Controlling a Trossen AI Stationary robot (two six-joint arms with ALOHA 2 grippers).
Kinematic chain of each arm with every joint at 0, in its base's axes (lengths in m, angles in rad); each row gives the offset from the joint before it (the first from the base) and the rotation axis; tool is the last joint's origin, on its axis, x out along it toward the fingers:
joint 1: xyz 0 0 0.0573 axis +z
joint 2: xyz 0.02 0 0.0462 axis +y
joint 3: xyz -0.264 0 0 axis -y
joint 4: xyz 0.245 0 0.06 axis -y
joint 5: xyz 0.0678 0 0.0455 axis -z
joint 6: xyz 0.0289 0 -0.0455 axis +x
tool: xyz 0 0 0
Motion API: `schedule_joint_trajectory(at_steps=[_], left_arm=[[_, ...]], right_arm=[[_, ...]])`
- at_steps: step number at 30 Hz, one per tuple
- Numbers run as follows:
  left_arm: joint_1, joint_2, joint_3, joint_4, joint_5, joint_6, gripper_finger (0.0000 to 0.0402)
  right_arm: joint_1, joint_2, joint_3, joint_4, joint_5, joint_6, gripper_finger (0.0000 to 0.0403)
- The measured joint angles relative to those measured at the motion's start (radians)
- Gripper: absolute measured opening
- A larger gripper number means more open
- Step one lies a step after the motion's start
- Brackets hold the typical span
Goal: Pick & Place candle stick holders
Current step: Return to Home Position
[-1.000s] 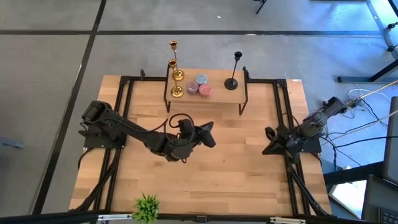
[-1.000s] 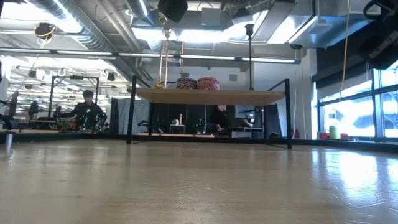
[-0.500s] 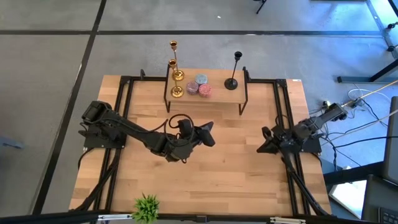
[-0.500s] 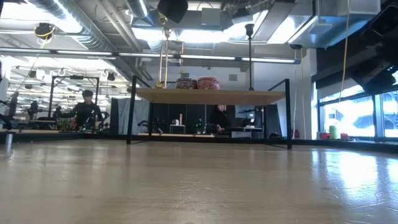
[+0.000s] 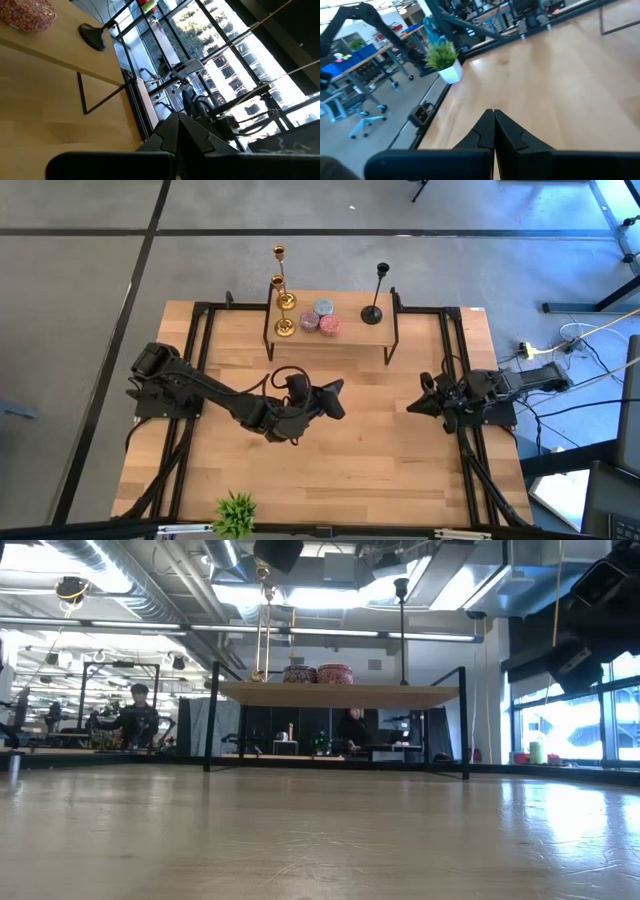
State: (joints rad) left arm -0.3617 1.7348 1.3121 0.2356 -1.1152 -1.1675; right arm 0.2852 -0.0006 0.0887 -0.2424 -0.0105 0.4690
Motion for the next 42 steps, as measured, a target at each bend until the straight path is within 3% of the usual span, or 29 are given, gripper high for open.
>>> schedule_joint_trajectory(at_steps=[10,21,27,34,38,42], left_arm=[[-0.030,0.000,0.000,0.000,-0.039,-0.028,0.0002],[-0.042,0.000,0.000,0.000,-0.064,-0.086,0.0002],[-0.041,0.000,0.000,0.001,-0.061,-0.124,0.0002],[-0.022,0.000,0.000,0.000,-0.038,-0.125,0.0002],[-0.006,0.000,0.000,0.000,0.002,-0.033,0.0002],[0.012,0.000,0.000,0.000,0.151,0.260,0.0001]], right_arm=[[-0.162,0.000,0.000,0.004,-0.073,-0.060,0.0000],[-0.250,0.000,0.000,0.009,-0.081,-0.084,0.0000],[-0.265,0.000,-0.079,0.276,-0.046,-0.054,0.0000],[-0.280,0.016,-0.079,0.256,0.007,-0.047,0.0000],[-0.280,0.034,-0.079,0.253,0.008,-0.050,0.0000],[-0.279,0.035,-0.079,0.253,0.008,-0.050,0.0000]])
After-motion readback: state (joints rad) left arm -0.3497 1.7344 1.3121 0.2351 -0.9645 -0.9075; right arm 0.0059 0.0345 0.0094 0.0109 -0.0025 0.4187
